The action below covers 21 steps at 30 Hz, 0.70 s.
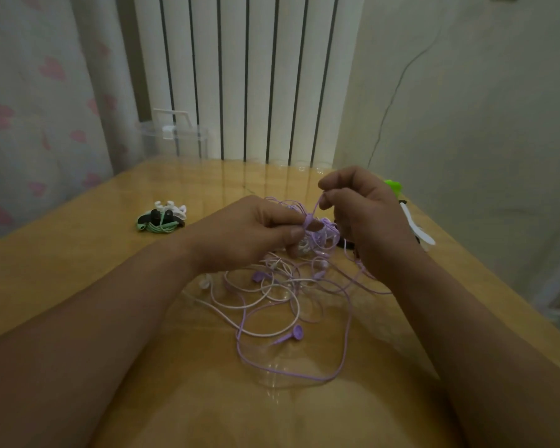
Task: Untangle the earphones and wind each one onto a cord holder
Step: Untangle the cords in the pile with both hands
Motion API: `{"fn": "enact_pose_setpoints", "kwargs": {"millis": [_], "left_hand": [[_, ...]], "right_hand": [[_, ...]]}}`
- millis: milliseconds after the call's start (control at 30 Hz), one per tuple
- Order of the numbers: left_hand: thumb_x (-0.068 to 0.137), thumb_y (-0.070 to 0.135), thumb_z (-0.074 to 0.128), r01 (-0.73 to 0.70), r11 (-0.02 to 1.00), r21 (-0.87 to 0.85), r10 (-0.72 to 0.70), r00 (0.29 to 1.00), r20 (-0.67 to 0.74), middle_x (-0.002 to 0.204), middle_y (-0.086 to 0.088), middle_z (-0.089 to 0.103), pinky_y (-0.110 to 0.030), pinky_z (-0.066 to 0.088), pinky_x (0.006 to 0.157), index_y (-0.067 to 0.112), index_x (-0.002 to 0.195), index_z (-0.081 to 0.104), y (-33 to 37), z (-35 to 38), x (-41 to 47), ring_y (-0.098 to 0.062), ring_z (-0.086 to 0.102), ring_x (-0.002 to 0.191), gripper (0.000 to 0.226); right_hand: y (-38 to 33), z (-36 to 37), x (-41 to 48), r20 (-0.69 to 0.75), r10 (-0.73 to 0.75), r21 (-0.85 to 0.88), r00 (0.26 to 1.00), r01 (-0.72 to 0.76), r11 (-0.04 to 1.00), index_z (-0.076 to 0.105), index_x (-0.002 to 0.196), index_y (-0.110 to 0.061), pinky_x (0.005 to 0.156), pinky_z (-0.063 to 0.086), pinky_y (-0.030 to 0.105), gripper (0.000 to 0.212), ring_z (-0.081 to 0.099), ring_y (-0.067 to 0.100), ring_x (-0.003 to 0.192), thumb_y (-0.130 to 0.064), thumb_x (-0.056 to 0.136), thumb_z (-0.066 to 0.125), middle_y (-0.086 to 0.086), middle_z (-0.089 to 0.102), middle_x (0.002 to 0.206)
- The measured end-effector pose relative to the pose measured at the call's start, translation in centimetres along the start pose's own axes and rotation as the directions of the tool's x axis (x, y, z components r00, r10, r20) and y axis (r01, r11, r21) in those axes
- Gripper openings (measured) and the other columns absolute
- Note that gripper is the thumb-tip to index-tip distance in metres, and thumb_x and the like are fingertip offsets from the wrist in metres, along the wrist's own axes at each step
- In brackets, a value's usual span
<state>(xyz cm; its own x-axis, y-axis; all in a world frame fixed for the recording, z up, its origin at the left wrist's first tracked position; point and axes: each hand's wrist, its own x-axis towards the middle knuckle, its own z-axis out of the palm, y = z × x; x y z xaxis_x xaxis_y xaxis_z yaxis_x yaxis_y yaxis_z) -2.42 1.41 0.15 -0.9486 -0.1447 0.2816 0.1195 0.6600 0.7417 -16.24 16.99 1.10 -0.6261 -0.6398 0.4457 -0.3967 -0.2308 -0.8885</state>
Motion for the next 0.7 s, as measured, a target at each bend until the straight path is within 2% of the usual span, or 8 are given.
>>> {"fn": "enact_pose_setpoints", "kwargs": {"millis": [133,233,300,367,467,567,633,700], "left_hand": [[0.103,0.023,0.056,-0.005,0.925,-0.379,0.014,1.0,0.023,0.095,-0.004,0.075,-0.018,0.035,0.045,0.013,0.124,0.073,0.8,-0.2,-0.1,-0.011,0.04,0.046,0.029],[0.1,0.027,0.055,-0.009,0.805,-0.593,-0.017,0.999,-0.037,0.093,-0.002,0.074,-0.016,0.03,0.042,0.014,0.135,0.067,0.7,0.1,0.3,-0.007,0.034,0.042,0.039],[0.103,0.026,0.053,-0.016,0.773,-0.634,-0.088,0.987,-0.133,0.083,0.003,0.068,-0.017,0.029,0.042,0.021,0.138,0.065,0.2,0.5,0.6,-0.007,0.032,0.043,0.038],[0.106,0.024,0.053,-0.026,0.814,-0.58,-0.138,0.962,-0.237,0.088,0.001,0.07,-0.018,0.032,0.043,0.021,0.141,0.064,-0.1,0.9,0.6,-0.008,0.034,0.044,0.037],[0.108,0.016,0.051,-0.028,0.881,-0.472,-0.16,0.921,-0.354,0.108,-0.008,0.077,-0.01,0.043,0.048,0.016,0.144,0.059,0.2,1.2,0.5,-0.001,0.052,0.044,0.037],[0.107,0.016,0.056,-0.015,0.977,-0.215,-0.083,0.894,-0.439,0.111,0.002,0.079,-0.003,0.049,0.071,0.016,0.143,0.062,-0.5,1.1,0.5,0.012,0.069,0.08,0.037],[0.106,0.019,0.06,0.008,0.999,-0.049,-0.028,0.906,-0.423,0.12,0.011,0.076,-0.008,0.051,0.09,0.02,0.142,0.064,-1.0,0.9,0.5,0.015,0.065,0.104,0.036],[0.105,0.022,0.061,0.019,0.998,0.065,0.006,0.933,-0.361,0.127,0.012,0.073,-0.017,0.051,0.101,0.024,0.141,0.064,-1.2,0.7,0.4,0.013,0.062,0.114,0.036]], "right_hand": [[0.4,-0.5,0.2,0.084,0.085,0.102,0.993,-0.094,0.99,0.068,0.107,-0.011,0.044,0.03,0.021,0.012,0.034,0.007,0.048,-0.006,0.102,0.058,-0.009,0.06,0.063],[0.7,0.2,-0.4,0.162,0.112,-0.108,0.98,-0.095,0.99,0.073,0.105,-0.016,0.05,0.036,0.018,0.017,0.047,0.0,0.049,-0.025,0.105,0.059,-0.01,0.065,0.066],[1.0,1.1,-0.8,0.19,0.097,-0.265,0.977,-0.044,0.963,0.075,0.105,-0.024,0.055,0.042,0.016,0.021,0.054,-0.004,0.054,-0.036,0.105,0.057,-0.007,0.067,0.071],[1.3,1.9,-1.1,0.217,0.086,-0.338,0.972,-0.008,0.941,0.075,0.114,-0.028,0.058,0.044,0.011,0.022,0.058,-0.005,0.06,-0.034,0.107,0.055,-0.006,0.068,0.073],[1.6,2.2,-1.1,0.221,0.114,-0.419,0.969,-0.011,0.908,0.078,0.105,-0.023,0.054,0.044,0.014,0.024,0.056,0.001,0.059,-0.031,0.107,0.055,-0.004,0.069,0.072],[1.4,2.0,-1.1,0.212,0.106,-0.436,0.972,-0.003,0.9,0.078,0.097,-0.02,0.05,0.039,0.013,0.027,0.052,0.004,0.055,-0.033,0.106,0.057,-0.01,0.067,0.065],[1.3,1.8,-1.0,0.196,0.067,-0.475,0.978,0.035,0.879,0.077,0.092,-0.02,0.05,0.039,0.015,0.029,0.051,0.004,0.055,-0.038,0.105,0.059,0.0,0.067,0.068],[1.4,1.4,-0.7,0.143,0.031,-0.484,0.989,0.043,0.874,0.074,0.086,-0.019,0.054,0.041,0.021,0.028,0.05,0.005,0.056,-0.04,0.102,0.064,0.004,0.064,0.069]]}}
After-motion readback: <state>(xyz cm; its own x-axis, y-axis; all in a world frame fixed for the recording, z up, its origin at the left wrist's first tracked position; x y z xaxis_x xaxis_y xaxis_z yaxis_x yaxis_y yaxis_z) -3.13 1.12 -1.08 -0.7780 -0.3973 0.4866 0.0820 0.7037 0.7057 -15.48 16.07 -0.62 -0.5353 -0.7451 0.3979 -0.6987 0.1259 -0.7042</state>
